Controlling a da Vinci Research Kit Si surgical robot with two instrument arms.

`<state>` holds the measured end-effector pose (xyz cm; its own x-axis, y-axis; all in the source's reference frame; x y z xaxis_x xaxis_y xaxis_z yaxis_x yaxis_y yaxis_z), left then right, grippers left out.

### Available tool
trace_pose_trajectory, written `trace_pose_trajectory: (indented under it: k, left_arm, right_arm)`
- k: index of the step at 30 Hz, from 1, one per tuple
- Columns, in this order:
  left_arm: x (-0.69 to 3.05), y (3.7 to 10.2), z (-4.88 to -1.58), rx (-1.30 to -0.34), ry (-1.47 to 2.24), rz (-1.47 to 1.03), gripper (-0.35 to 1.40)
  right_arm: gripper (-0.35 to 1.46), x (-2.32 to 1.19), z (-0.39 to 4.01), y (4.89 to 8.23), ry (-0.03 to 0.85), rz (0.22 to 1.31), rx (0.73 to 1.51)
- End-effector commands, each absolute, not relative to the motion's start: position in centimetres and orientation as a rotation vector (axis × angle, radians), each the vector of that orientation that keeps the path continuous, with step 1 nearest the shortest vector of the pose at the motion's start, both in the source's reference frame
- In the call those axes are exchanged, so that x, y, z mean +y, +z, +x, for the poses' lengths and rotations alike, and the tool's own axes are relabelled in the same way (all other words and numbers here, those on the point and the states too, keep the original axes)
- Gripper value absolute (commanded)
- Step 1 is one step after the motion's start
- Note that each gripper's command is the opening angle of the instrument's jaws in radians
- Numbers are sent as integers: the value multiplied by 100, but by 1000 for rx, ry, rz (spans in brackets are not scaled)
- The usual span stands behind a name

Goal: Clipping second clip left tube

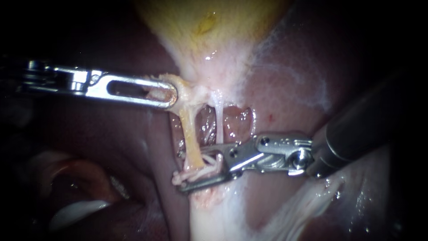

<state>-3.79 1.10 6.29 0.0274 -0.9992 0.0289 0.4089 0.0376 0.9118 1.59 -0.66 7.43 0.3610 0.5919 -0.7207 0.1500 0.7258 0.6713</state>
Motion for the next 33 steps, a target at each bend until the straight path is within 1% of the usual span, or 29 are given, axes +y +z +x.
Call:
trace_pose_trajectory:
  k: [1, 7, 16, 19, 22, 25, 31, 33]
  left_arm:
    - [111, 629, -379, -896, -1340, 880, -35]
    - [111, 630, -380, -896, -1341, 880, -35]
    - [110, 630, -380, -896, -1341, 879, -35]
    - [109, 630, -380, -896, -1341, 878, -35]
    - [109, 630, -380, -896, -1341, 878, -35]
    - [109, 630, -380, -896, -1341, 878, -35]
    - [109, 631, -380, -896, -1341, 878, -35]
    - [109, 631, -380, -896, -1341, 878, -35]
  right_arm:
    - [43, -66, 162, 744, 324, 746, 1190]
    - [42, -68, 172, 750, 342, 757, 1185]
    - [38, -64, 174, 755, 412, 803, 1182]
    - [34, -63, 173, 757, 432, 818, 1177]
    - [27, -62, 172, 758, 458, 836, 1173]
    - [17, -62, 170, 759, 479, 858, 1162]
    - [-8, -60, 169, 760, 497, 873, 1154]
    - [-19, -59, 168, 760, 507, 881, 1149]
